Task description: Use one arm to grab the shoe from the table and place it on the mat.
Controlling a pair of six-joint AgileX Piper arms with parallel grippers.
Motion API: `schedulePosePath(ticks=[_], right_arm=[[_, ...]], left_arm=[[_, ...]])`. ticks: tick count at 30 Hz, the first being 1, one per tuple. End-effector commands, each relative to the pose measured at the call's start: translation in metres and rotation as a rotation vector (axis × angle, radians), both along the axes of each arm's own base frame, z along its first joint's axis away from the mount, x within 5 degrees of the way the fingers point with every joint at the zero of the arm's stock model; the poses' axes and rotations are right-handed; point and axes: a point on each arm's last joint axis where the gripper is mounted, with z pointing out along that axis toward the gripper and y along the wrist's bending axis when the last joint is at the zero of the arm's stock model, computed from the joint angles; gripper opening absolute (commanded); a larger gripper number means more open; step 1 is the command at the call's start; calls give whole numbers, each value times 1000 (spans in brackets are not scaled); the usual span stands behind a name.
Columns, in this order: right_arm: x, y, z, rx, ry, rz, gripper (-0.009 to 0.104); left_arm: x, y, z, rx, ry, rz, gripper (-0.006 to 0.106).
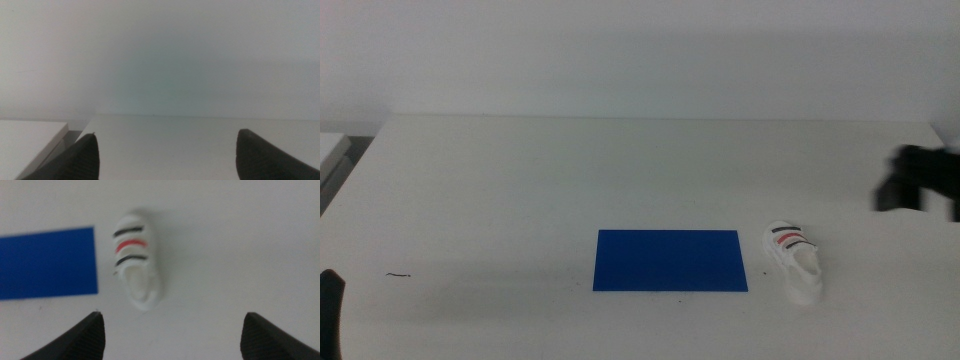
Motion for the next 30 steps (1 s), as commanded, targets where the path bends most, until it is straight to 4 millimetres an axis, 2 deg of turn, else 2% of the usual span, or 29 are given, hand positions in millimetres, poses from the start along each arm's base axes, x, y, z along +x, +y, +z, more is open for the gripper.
schedulePosePath(ticks=[1,5,9,15,23,26,30], right_arm=[[18,19,-4,-30,101,30,93],[47,50,-25,-72,194,95,93],[63,73,-55,-111,272,158,93],[88,83,-101,-135,302,163,93],[105,87,-137,-166,296,147,91],[107,87,-145,-171,303,141,73],[107,87,-143,-175,314,134,28]], left_arm=[[0,0,1,-1,-16,0,94],[0,0,1,-1,-16,0,94],[0,0,1,-1,-16,0,94],[0,0,1,-1,-16,0,94],[0,0,1,-1,-16,0,94],[0,0,1,-1,-16,0,94],[0,0,1,-1,-16,0,94]])
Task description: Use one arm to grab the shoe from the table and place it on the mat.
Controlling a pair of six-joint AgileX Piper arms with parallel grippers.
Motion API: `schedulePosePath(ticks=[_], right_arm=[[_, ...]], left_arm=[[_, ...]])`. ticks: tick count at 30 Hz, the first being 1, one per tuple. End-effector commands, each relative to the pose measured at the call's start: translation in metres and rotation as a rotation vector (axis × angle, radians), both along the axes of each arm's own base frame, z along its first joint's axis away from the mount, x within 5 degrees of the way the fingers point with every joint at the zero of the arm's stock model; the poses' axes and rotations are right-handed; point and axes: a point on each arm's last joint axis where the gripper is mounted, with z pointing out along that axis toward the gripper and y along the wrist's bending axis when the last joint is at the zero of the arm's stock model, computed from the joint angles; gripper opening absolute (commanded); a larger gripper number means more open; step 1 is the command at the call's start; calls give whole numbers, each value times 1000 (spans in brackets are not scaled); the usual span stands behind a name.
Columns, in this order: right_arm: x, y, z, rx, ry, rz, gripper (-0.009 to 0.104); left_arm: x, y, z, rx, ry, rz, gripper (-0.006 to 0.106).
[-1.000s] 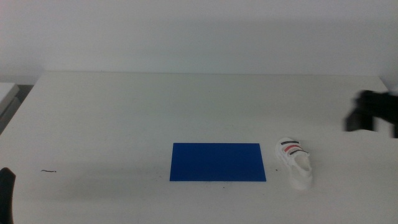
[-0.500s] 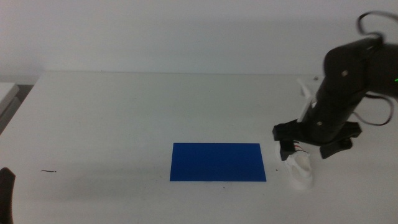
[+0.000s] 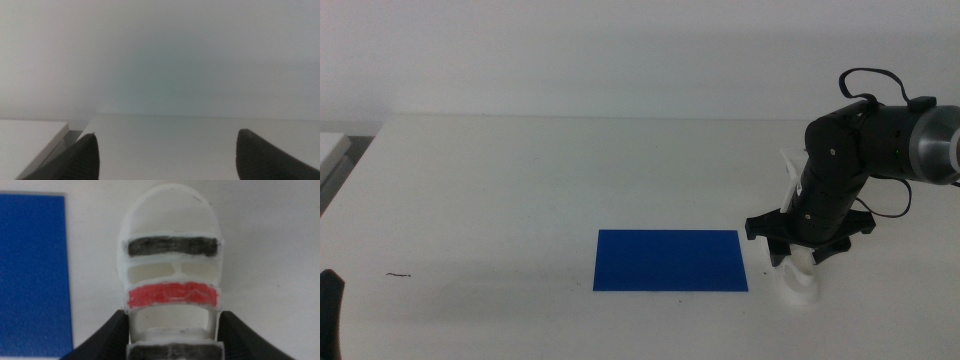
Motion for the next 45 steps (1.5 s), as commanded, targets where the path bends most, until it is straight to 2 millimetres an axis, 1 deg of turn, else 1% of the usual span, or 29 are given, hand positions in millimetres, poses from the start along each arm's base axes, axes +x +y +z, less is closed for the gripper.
schedulePosePath(ticks=[1,2,3,5,8,10,13,15,19,21,23,25,28,31,39,45], right_arm=[[1,0,10,-14,-9,-1,22],[0,2,15,-28,2,-5,20],[-1,5,24,-46,-2,-7,21],[0,16,41,-77,-10,8,25],[1,48,65,-72,-67,92,28],[3,74,72,-51,-117,191,28],[6,105,71,-52,-122,262,28],[8,123,64,-65,-102,289,28],[15,145,53,-89,-75,363,28],[14,150,47,-92,-60,419,28],[14,155,45,-87,-69,538,26],[12,159,45,-101,-76,730,22],[10,159,45,-148,-57,1044,15],[9,158,44,-187,-29,1234,12],[10,158,42,-226,-33,1431,12],[11,160,27,-222,6,1426,12]], left_arm=[[0,0,1,-1,-16,0,94],[0,0,1,-1,-16,0,94],[0,0,1,-1,-16,0,94],[0,0,1,-1,-16,0,94],[0,0,1,-1,-16,0,94],[0,0,1,-1,-16,0,94],[0,0,1,-1,-16,0,94],[0,0,1,-1,-16,0,94],[0,0,1,-1,-16,0,94],[0,0,1,-1,-16,0,94],[0,0,1,-1,-16,0,94],[0,0,1,-1,-16,0,94],[0,0,1,-1,-16,0,94],[0,0,1,-1,-16,0,94],[0,0,1,-1,-16,0,94],[0,0,1,-1,-16,0,94]])
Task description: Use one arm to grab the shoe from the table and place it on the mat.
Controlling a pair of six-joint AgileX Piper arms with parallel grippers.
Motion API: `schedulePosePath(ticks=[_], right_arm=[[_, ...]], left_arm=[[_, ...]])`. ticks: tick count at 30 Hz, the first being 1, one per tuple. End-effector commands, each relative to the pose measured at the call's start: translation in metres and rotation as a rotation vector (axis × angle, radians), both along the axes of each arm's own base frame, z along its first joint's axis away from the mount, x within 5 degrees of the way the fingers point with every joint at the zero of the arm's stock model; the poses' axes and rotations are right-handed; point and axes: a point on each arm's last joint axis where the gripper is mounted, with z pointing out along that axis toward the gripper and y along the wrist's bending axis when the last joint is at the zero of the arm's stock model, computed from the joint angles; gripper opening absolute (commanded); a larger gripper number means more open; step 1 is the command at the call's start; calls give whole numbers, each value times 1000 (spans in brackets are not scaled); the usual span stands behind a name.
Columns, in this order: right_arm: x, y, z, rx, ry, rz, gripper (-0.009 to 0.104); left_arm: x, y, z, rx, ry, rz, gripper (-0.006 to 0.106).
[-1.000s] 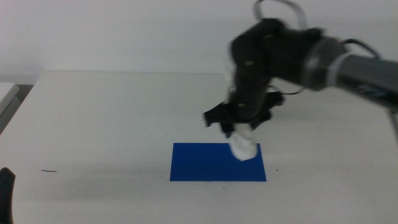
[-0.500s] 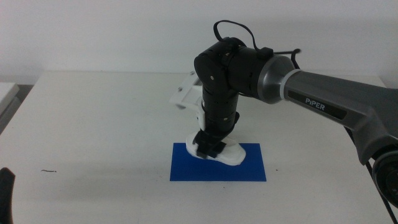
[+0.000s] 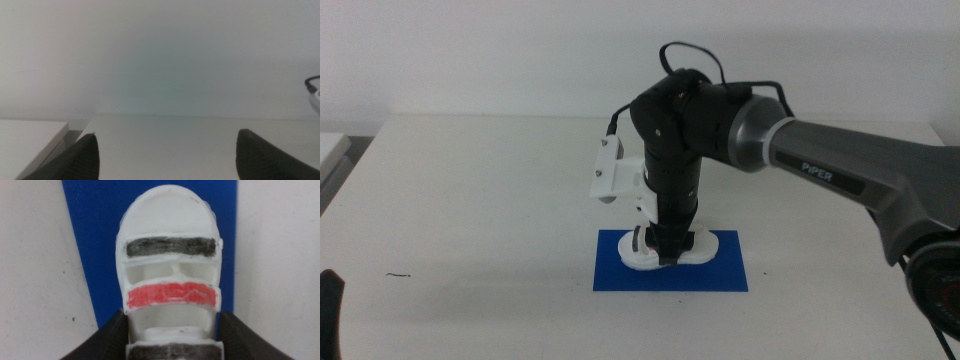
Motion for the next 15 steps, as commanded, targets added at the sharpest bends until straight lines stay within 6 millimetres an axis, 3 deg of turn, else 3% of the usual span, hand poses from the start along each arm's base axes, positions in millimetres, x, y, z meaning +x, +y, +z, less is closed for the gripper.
schedulePosePath(ticks=[1,5,7,15], right_arm=[[1,1,-2,1,-2,-8,12],[2,2,-5,14,-9,-40,14],[3,2,-8,5,-9,-44,21],[3,2,-12,-1,-4,-64,73]], left_arm=[[0,0,1,-1,-16,0,94],[0,0,1,-1,-16,0,94],[0,0,1,-1,-16,0,94],[0,0,1,-1,-16,0,94]])
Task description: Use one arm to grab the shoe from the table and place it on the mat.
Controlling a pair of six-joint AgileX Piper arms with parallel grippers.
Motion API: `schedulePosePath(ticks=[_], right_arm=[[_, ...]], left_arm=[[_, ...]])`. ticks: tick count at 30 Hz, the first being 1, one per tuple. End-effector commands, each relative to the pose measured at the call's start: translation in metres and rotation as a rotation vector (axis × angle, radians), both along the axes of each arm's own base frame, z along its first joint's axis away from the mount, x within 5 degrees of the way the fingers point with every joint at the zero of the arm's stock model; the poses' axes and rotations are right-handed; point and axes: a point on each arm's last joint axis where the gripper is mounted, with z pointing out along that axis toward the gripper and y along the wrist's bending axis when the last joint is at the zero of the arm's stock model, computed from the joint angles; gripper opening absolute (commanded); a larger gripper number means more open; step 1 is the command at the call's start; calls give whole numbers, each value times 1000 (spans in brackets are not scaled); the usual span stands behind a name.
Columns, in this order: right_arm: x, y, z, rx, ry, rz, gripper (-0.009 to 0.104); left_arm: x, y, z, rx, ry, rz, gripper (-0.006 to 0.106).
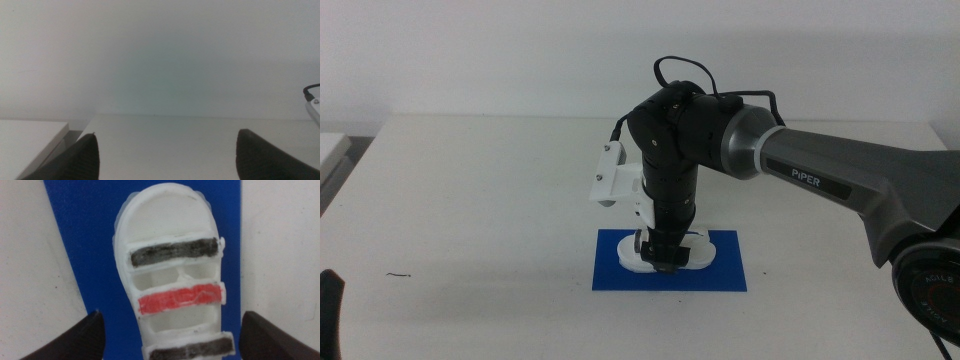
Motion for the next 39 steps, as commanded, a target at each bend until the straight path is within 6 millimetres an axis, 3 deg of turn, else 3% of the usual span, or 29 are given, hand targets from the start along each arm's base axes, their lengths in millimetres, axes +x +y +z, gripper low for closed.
schedulePosePath(ticks=[1,3,6,8,12,15,19,23,29,39], right_arm=[[0,-1,6,9,-14,-18,78],[-2,-3,22,35,-42,-53,81],[-13,-23,70,144,-123,-198,81],[-28,-52,100,259,-192,-348,81],[-74,-126,126,480,-320,-571,81],[-125,-187,141,698,-464,-699,81],[-186,-250,129,846,-655,-868,81],[-228,-280,111,933,-822,-966,81],[-265,-294,75,1036,-971,-1042,81],[-297,-296,13,1072,-1023,-1026,81]], left_arm=[[0,0,1,-1,-16,0,94],[0,0,1,-1,-16,0,94],[0,0,1,-1,-16,0,94],[0,0,1,-1,-16,0,94],[0,0,1,-1,-16,0,94],[0,0,1,-1,-16,0,94],[0,0,1,-1,-16,0,94],[0,0,1,-1,-16,0,94],[0,0,1,-1,-16,0,94],[0,0,1,-1,-16,0,94]])
